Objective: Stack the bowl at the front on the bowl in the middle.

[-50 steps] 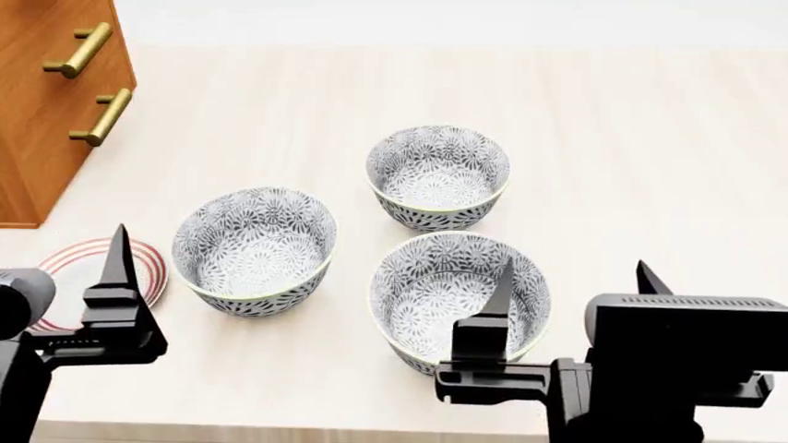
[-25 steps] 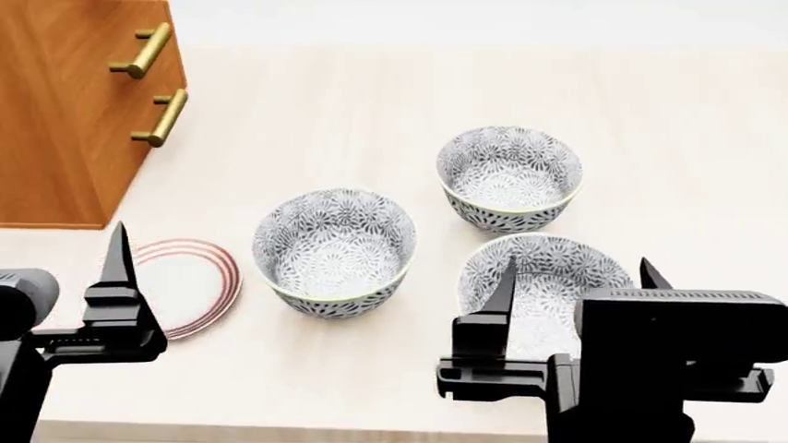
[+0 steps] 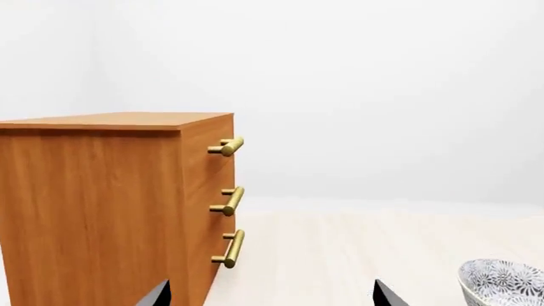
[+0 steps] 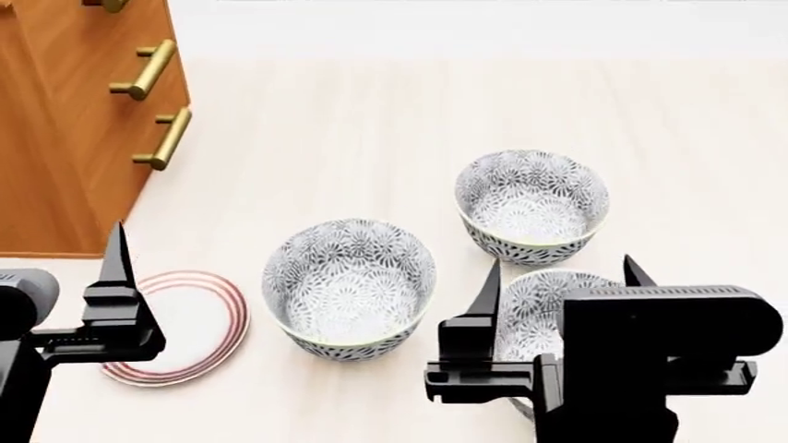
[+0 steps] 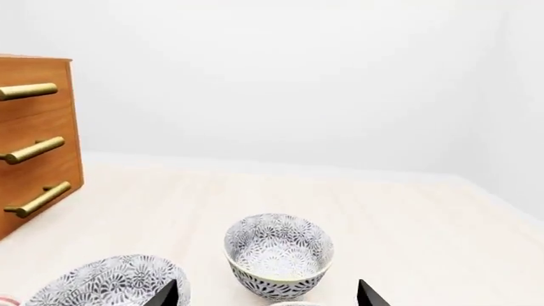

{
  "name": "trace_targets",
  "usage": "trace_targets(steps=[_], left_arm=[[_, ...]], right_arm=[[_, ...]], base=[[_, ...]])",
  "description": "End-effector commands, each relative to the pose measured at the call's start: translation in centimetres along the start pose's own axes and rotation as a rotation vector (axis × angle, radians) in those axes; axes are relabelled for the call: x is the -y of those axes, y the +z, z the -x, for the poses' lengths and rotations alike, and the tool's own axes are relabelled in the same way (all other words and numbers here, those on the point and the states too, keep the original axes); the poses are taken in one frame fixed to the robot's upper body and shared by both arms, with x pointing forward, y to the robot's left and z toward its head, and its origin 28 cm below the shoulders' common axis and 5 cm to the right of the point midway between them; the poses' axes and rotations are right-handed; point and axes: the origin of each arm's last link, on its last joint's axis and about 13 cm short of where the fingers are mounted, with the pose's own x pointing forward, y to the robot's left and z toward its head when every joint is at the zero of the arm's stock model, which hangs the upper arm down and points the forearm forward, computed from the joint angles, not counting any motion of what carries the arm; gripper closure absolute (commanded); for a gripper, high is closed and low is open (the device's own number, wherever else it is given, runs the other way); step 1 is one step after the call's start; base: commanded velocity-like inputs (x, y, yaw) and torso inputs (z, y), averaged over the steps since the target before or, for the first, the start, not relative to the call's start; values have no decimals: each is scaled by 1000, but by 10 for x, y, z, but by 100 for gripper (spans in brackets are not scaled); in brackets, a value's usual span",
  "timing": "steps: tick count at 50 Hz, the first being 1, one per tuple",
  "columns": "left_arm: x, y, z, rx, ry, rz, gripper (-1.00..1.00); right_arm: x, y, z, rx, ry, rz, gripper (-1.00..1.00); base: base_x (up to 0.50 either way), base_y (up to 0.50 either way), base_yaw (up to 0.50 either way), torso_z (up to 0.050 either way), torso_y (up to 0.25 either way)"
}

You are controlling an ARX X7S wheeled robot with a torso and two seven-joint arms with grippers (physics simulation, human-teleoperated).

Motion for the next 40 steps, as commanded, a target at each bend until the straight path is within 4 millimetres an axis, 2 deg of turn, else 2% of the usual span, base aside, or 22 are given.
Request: trace_targets(steps=[1,30,31,40], left_arm=[[0,0,0,2,1,1,-100],[1,-3,0,-1,-1,-14,-100],[1,-3,0,-1,-1,-13,-100],[1,-3,0,-1,-1,-13,-100]], right_arm=[[0,2,0,2,5,10,-100],[0,-2,0,-10,10,12,-100],[1,-1,0,4,-40,12,-100],[2,0,-2,-11,-52,-30,-100]], base=[[500,0,0,0,0],[500,0,0,0,1],[500,0,0,0,0],[0,0,0,0,0]])
